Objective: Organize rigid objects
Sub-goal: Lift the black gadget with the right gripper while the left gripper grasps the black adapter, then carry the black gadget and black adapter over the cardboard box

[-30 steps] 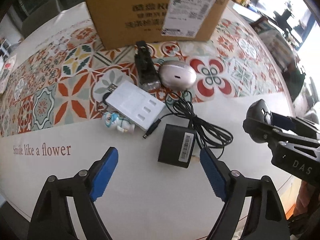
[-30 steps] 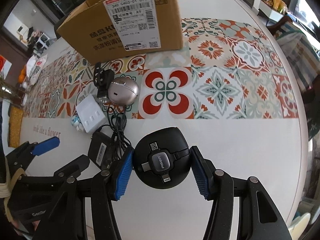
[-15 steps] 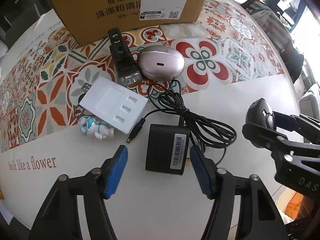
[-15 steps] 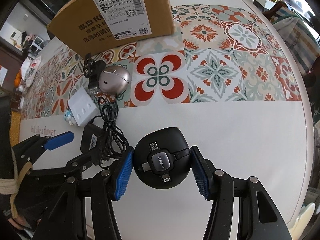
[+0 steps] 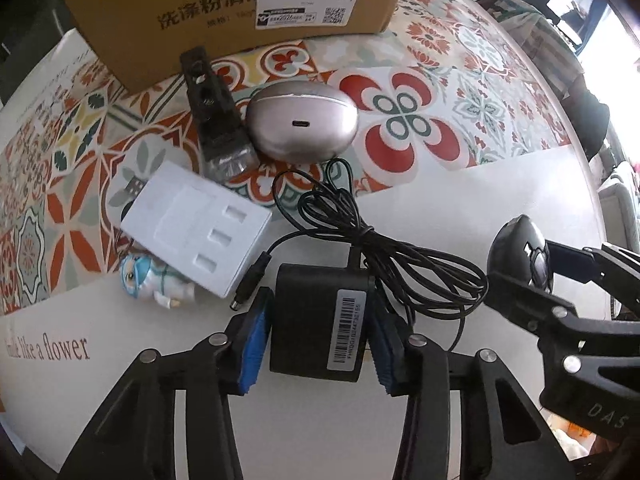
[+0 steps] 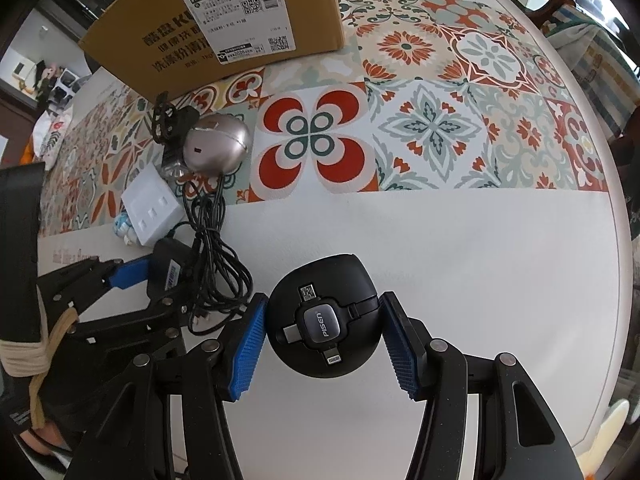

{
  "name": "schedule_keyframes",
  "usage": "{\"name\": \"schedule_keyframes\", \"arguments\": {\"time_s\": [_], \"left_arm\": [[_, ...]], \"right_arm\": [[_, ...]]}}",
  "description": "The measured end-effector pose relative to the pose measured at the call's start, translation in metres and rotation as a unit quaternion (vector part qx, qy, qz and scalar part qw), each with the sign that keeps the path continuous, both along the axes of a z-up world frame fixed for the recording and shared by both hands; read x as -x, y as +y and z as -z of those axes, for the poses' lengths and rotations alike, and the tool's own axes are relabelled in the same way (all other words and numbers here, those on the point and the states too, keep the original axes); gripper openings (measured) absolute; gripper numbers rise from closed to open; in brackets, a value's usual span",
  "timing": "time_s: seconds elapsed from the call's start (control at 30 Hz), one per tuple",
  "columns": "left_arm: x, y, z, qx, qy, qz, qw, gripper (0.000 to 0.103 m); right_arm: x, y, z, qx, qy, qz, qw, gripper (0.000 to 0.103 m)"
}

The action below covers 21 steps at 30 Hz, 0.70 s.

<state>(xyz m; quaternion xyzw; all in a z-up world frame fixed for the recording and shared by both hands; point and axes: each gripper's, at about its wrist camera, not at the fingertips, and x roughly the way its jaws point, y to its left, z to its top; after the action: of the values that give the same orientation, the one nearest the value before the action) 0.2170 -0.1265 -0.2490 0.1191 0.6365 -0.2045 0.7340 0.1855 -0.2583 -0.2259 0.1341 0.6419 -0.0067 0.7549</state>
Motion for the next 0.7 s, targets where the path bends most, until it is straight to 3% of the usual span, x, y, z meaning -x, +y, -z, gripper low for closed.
{"name": "schedule_keyframes", "arguments": {"time_s": [0.33, 0.7], "left_arm": [[0.012, 0.001, -0.019, 0.031, -0.032, -0.002, 0.9990, 0.041], [0.012, 0.021, -0.056, 0.052, -0.069, -0.038, 0.9956, 0.041]], "right_arm": [[0.002, 0.003, -0.016, 0.012, -0.020, 0.000, 1.000, 0.056], [0.011, -0.002, -0.051, 0.015, -0.061, -0.002, 0.998, 0.056]]}}
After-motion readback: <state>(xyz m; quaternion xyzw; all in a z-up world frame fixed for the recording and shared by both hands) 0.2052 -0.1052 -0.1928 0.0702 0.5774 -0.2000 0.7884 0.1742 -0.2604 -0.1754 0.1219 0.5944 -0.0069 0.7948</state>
